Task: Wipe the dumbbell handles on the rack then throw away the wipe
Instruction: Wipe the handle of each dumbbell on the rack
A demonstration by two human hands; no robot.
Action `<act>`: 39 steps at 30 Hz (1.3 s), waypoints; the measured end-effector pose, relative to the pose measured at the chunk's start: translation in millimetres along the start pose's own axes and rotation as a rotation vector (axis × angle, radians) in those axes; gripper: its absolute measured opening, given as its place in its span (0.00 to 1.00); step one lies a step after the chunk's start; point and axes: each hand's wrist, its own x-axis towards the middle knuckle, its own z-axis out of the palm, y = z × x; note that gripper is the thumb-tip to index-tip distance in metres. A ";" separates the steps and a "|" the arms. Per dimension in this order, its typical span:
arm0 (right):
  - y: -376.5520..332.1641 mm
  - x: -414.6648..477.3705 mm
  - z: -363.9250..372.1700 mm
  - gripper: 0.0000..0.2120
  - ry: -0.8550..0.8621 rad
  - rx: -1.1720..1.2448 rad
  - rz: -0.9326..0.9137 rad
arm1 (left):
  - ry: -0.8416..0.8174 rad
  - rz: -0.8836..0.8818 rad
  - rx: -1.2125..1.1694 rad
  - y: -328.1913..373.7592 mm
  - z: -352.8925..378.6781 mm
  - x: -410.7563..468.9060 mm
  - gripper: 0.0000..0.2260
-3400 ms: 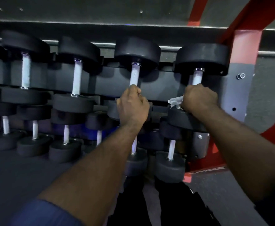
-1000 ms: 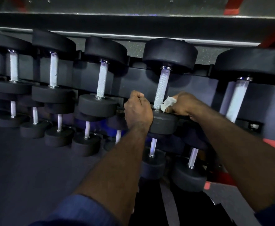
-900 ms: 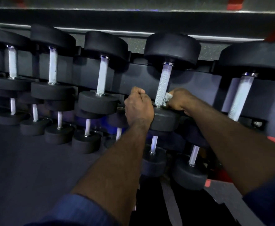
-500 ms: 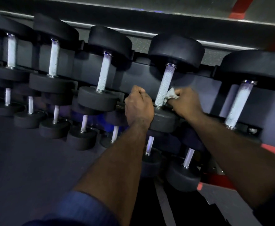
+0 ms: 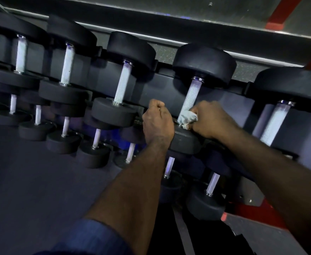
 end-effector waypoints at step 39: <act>-88.3 39.8 4.5 0.12 -0.251 -0.598 -0.215 | 0.065 0.065 -0.111 -3.5 1.8 -1.1 0.18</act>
